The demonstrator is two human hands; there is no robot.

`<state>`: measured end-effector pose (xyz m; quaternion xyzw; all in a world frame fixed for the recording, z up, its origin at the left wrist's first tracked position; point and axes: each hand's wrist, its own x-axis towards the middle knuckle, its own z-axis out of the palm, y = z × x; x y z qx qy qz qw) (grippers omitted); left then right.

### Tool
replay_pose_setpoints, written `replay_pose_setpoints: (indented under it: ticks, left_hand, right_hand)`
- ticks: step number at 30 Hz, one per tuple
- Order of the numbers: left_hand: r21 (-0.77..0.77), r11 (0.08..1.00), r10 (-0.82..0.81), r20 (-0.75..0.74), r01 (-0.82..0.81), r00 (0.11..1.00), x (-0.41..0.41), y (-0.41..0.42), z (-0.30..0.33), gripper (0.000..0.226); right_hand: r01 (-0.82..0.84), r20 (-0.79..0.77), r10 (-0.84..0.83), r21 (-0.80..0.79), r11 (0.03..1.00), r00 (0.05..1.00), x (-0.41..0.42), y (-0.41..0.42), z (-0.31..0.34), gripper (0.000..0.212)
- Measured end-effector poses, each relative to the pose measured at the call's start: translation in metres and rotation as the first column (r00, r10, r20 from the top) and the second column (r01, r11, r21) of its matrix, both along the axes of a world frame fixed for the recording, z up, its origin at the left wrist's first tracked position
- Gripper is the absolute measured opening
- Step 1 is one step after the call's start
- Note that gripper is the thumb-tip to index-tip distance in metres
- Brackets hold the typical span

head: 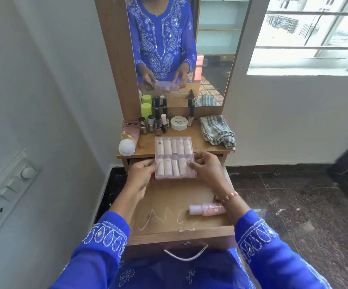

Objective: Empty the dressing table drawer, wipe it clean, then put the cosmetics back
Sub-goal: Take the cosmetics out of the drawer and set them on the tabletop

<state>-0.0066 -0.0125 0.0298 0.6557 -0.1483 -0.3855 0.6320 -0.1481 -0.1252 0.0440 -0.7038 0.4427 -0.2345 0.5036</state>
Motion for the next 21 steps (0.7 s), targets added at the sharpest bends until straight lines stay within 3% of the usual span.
replay_pose_setpoints:
  ticks: [8, 14, 21]
  left_hand:
    - [0.093, 0.991, 0.078, 0.134, -0.091, 0.988, 0.012, -0.042, 0.001, 0.043]
    - [0.09, 0.996, -0.005, 0.216, -0.014, 0.976, 0.005, -0.045, 0.008, 0.048]
    - [0.126, 0.992, -0.057, 0.478, -0.004, 0.877, 0.002, -0.052, 0.006, 0.034]
  right_hand:
    - [0.066, -0.104, -0.067, -0.022, 0.998, 0.992, 0.02, -0.029, 0.01, 0.042]
    - [0.078, -0.204, -0.109, -0.155, 0.985, 0.973, 0.034, -0.047, 0.01, 0.039]
    - [0.046, -0.275, -0.101, -0.197, 0.979, 0.956, 0.038, -0.053, 0.006, 0.037]
